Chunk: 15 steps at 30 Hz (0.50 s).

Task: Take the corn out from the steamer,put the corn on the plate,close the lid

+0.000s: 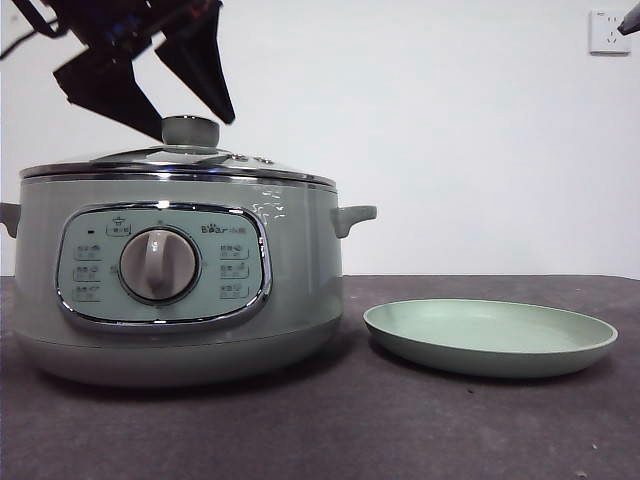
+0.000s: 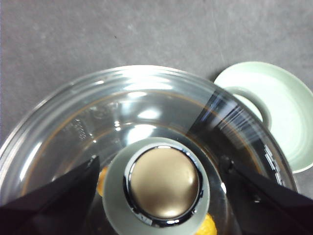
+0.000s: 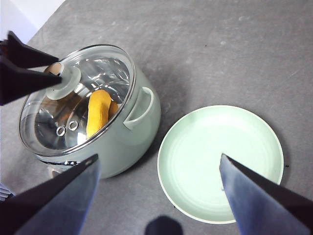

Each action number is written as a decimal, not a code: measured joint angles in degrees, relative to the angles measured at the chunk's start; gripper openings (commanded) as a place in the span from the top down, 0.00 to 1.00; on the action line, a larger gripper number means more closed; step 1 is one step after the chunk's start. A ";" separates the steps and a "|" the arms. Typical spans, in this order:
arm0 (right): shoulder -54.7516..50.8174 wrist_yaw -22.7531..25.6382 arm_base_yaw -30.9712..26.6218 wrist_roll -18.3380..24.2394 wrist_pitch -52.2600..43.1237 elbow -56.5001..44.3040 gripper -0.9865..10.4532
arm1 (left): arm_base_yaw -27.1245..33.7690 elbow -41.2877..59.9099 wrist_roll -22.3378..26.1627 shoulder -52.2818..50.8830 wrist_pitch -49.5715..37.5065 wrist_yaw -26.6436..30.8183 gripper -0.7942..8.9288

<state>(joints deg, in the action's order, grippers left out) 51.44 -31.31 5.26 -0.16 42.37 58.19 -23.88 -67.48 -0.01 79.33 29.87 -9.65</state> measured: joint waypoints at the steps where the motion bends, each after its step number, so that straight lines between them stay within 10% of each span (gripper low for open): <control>1: 0.00 -0.02 0.00 0.00 0.00 0.00 0.56 | -0.13 0.00 0.02 0.50 0.00 0.28 0.50; 4: 0.00 -0.02 0.00 0.00 0.00 0.00 0.56 | -0.31 0.00 0.09 1.46 0.24 1.03 0.55; 9: 0.00 0.00 0.00 -0.02 0.00 0.00 0.56 | -0.33 -0.15 1.20 1.33 0.11 1.36 0.94; 15: 0.00 0.00 0.00 -0.04 0.00 0.00 0.56 | -0.68 -0.24 1.95 1.22 0.57 1.60 0.93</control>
<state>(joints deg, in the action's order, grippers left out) 51.44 -31.31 5.26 -0.21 42.37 58.19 -24.56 -67.72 1.93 80.55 30.44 -8.05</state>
